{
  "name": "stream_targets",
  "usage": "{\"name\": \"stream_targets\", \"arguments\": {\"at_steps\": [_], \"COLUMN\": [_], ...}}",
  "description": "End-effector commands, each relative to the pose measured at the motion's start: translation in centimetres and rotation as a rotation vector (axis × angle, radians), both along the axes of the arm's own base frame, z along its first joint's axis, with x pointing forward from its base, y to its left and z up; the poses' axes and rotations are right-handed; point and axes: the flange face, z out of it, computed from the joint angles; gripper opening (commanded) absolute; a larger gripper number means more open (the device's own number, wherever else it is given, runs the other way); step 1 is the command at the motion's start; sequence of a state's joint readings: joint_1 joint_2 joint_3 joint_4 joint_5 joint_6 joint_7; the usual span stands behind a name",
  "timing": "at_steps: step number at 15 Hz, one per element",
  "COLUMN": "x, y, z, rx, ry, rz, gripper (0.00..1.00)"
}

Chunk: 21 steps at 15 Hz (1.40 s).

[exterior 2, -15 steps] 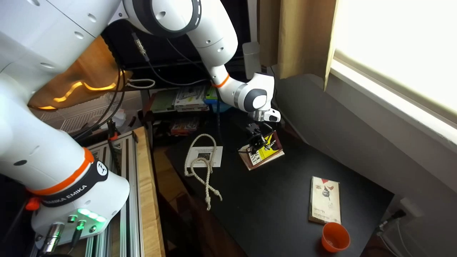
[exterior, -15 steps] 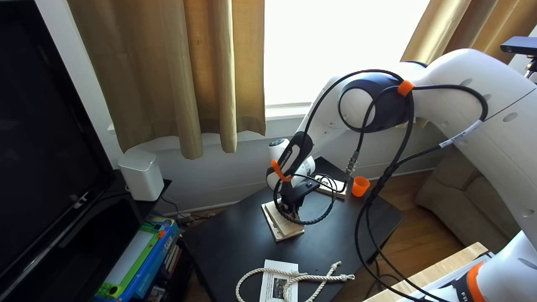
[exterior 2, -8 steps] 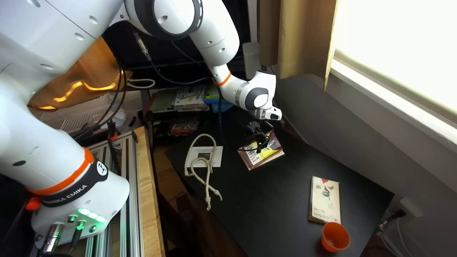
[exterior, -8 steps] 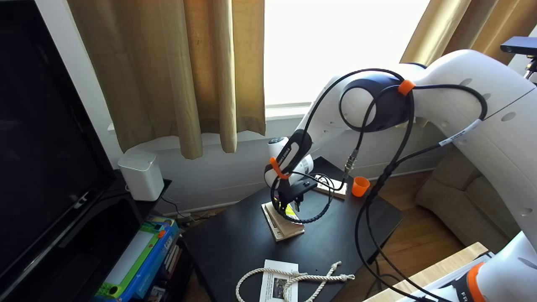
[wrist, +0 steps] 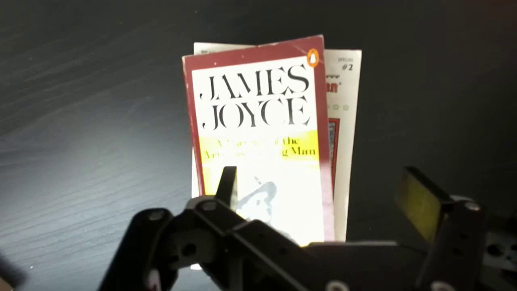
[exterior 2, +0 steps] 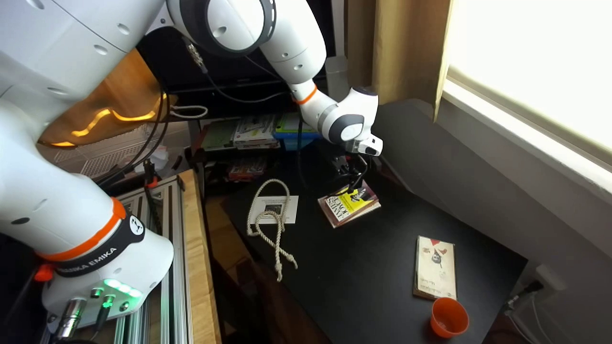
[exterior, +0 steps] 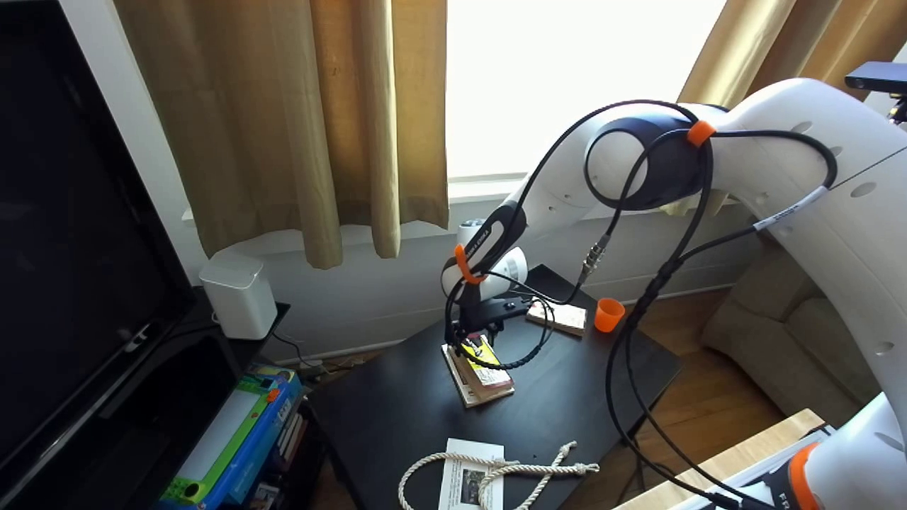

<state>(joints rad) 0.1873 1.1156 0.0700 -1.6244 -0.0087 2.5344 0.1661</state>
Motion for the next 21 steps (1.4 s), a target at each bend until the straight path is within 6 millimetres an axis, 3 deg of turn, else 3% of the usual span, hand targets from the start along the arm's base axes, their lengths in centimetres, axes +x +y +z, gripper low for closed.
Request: {"name": "stream_targets", "arguments": {"at_steps": [1,4,5,6,8,12,14,21], "x": [0.6,1.6,1.6,2.6,2.7,2.4,3.1,5.9], "y": [-3.0,-7.5,-8.0,-6.7,-8.4,-8.2,-9.6,-16.9], "z": [1.9,3.2,3.4,2.6,3.1,3.2,2.9,1.8], "rx": [0.001,0.006,0.022,-0.004,0.004,0.012,0.013,-0.207], "ry": [-0.064,-0.125,-0.140,-0.131,-0.142,-0.137,-0.139,-0.212], "rz": [-0.076,-0.231,-0.275,-0.188,-0.237,-0.252,-0.302,-0.378], "gripper": [1.00,1.00,1.00,1.00,1.00,1.00,1.00,1.00]}}
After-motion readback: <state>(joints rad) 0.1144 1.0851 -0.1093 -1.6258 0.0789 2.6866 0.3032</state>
